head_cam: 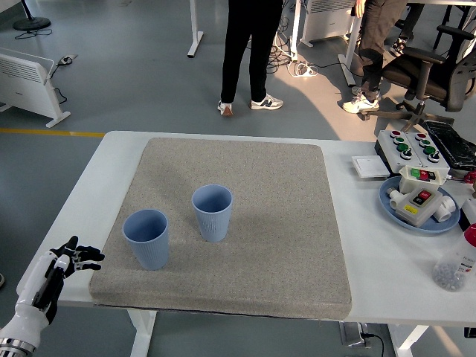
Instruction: Push cup pick cup insert cup
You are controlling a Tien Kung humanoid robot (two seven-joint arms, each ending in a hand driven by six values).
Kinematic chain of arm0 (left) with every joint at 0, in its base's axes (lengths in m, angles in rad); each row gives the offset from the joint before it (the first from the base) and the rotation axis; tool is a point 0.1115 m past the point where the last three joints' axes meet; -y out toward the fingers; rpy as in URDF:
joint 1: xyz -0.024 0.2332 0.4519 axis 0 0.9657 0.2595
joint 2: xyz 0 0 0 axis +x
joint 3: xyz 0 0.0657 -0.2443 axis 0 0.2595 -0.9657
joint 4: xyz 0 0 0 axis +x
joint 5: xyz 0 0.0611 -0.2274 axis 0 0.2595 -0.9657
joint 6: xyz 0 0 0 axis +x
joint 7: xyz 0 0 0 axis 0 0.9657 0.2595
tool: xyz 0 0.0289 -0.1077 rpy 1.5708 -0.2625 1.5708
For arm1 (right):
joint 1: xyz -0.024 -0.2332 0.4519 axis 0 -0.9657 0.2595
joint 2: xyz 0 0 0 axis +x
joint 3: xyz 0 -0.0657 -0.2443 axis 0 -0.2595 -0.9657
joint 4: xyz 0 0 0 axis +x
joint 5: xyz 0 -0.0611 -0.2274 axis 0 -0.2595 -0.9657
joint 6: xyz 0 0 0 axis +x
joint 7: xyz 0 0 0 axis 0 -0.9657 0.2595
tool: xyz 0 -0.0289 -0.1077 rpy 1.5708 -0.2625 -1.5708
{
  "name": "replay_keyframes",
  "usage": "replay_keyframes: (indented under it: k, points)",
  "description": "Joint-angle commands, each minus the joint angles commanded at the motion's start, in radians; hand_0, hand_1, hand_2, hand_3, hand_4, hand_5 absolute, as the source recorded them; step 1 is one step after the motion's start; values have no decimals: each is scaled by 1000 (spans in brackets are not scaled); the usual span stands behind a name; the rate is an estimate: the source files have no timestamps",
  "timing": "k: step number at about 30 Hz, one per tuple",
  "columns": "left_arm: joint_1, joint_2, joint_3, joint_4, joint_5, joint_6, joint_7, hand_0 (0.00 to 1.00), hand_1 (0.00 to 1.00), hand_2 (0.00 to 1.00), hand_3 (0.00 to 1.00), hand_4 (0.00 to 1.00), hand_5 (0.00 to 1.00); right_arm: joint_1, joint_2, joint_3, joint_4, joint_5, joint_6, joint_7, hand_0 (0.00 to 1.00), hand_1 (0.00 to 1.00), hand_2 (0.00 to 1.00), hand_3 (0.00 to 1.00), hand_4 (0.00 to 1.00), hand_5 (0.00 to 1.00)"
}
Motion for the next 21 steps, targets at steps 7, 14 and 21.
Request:
replay_keyframes:
  k: [7, 14, 21]
  points:
    - [-13, 15, 37, 12, 42, -22, 18, 473, 569, 504, 444, 611, 998, 2, -1, -3, 0, 4, 1, 1, 530, 548, 735, 752, 315, 754]
    - [-94, -1, 96, 66, 80, -32, 30, 546, 586, 514, 451, 611, 998, 2, 1, -9, 0, 9, 0, 2, 530, 548, 734, 748, 313, 756]
    - [-141, 10, 134, 96, 97, -45, 39, 583, 593, 518, 452, 613, 998, 4, 2, -18, 0, 23, 0, 2, 530, 548, 734, 746, 311, 756]
